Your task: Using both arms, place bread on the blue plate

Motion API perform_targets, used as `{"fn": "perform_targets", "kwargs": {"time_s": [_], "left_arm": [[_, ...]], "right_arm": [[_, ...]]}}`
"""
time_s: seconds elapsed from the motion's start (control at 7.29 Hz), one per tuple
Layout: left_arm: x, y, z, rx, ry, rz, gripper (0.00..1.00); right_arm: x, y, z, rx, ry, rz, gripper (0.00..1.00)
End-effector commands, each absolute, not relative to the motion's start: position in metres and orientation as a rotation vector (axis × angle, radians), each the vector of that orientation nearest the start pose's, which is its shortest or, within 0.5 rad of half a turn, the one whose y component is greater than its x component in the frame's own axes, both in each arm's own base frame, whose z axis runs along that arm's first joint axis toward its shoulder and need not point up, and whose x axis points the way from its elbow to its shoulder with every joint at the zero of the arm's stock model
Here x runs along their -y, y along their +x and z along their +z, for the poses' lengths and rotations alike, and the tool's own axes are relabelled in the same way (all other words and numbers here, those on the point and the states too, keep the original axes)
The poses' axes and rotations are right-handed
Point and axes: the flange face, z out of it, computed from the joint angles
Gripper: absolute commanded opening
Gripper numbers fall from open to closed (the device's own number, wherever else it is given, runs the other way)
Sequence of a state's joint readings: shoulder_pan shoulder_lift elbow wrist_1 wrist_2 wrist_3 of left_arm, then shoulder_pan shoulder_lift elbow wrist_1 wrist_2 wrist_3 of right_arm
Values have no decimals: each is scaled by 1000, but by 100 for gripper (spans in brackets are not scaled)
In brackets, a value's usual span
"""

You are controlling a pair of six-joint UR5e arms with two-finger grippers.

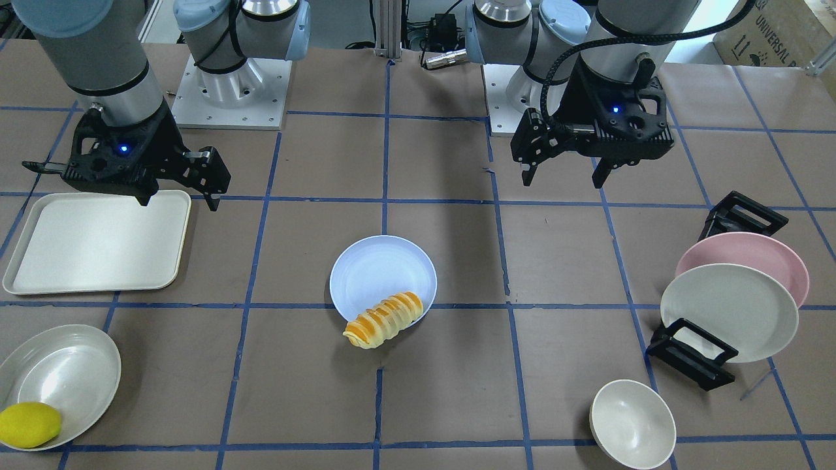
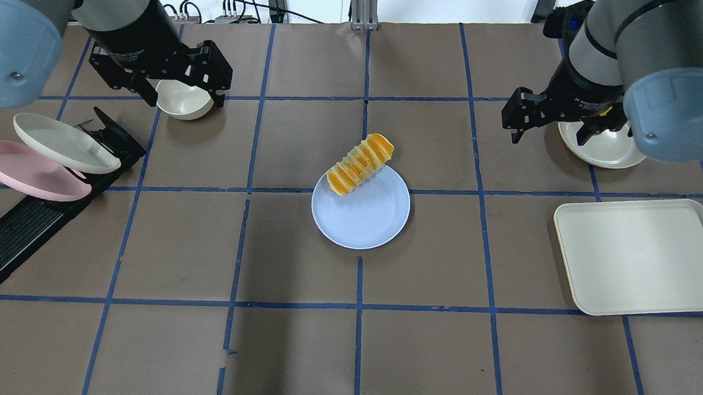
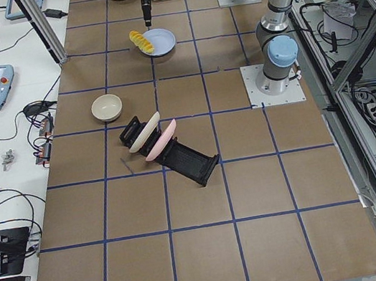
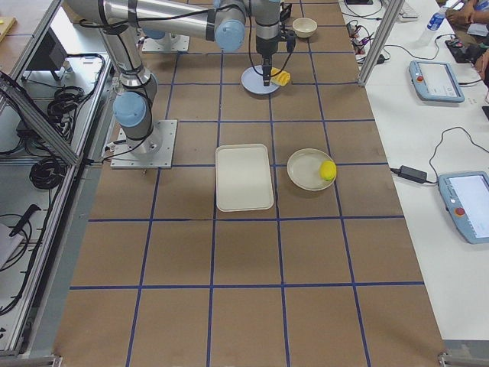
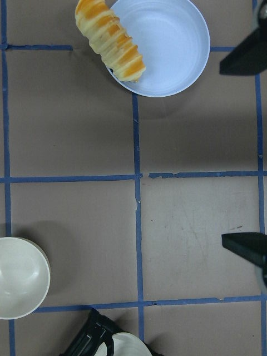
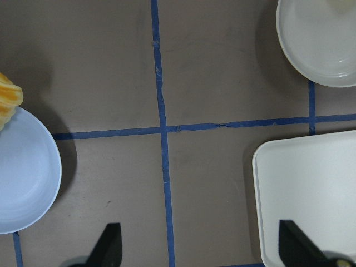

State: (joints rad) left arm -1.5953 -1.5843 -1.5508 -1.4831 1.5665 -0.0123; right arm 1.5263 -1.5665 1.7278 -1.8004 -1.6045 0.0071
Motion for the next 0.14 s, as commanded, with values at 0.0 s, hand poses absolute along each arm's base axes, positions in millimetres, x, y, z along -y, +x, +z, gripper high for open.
{"fn": "perform_targets", "kwargs": {"time_s": [0.0], "left_arm": [[503, -146, 500, -3141, 19, -147, 100]], "right_arm": [[500, 108, 432, -3174, 82, -104, 100]]}}
